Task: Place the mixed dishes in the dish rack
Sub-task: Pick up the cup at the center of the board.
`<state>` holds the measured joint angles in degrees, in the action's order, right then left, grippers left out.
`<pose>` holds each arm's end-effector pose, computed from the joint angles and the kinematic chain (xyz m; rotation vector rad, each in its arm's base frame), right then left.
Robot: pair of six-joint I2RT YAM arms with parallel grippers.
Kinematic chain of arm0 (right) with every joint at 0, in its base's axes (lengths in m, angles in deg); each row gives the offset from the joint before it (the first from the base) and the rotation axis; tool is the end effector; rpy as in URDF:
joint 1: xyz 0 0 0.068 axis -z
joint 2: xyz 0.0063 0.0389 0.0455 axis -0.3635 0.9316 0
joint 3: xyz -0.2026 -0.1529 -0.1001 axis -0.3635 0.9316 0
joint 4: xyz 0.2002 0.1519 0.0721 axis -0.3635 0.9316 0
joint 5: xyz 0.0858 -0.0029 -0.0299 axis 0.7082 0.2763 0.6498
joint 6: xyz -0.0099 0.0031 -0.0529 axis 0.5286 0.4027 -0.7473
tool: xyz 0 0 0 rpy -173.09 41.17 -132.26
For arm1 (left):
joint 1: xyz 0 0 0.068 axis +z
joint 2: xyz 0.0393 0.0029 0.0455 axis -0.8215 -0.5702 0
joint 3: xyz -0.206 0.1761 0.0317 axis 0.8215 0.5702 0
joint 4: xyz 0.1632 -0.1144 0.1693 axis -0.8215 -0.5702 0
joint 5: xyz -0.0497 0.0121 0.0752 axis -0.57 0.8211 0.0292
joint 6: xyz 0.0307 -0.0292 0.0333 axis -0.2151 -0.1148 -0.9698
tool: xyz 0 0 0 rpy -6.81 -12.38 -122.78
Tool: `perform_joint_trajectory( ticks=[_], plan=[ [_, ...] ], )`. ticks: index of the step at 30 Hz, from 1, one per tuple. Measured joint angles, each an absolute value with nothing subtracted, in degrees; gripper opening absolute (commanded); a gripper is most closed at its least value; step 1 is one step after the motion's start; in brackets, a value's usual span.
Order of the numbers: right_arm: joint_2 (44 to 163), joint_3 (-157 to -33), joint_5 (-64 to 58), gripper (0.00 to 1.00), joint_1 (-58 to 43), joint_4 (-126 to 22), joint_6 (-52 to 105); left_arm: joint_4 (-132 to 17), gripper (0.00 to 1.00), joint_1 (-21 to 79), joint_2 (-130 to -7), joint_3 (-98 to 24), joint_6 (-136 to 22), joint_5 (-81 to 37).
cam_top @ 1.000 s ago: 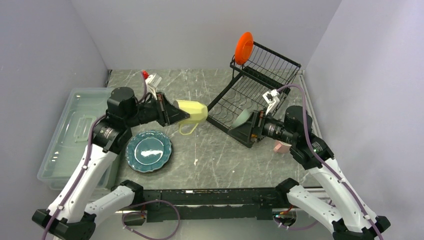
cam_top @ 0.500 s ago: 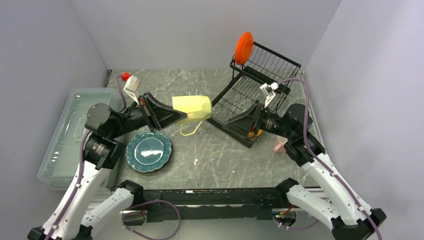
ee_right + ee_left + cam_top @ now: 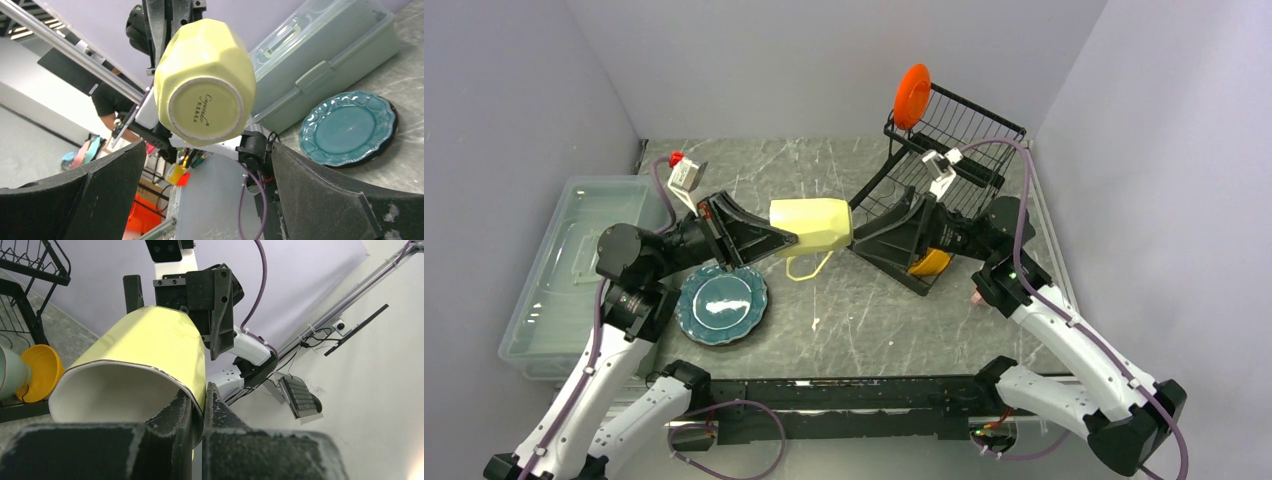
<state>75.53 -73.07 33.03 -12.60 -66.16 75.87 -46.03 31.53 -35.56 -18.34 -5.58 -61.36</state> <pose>0.1551 0.1338 0.4112 -0.4608 1.5888 1.7522 0.1203 -0.0814 0.4396 0.3877 1.4493 -1.7260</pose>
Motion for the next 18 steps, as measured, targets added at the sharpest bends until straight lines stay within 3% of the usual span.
perform_joint_trajectory(
  ticks=[18],
  plan=[
    [81.96,-79.98,30.67,1.00,-19.42,-69.55,75.63,-42.40,0.00,31.53,-33.31,-16.90,-2.91,-63.48]
  ],
)
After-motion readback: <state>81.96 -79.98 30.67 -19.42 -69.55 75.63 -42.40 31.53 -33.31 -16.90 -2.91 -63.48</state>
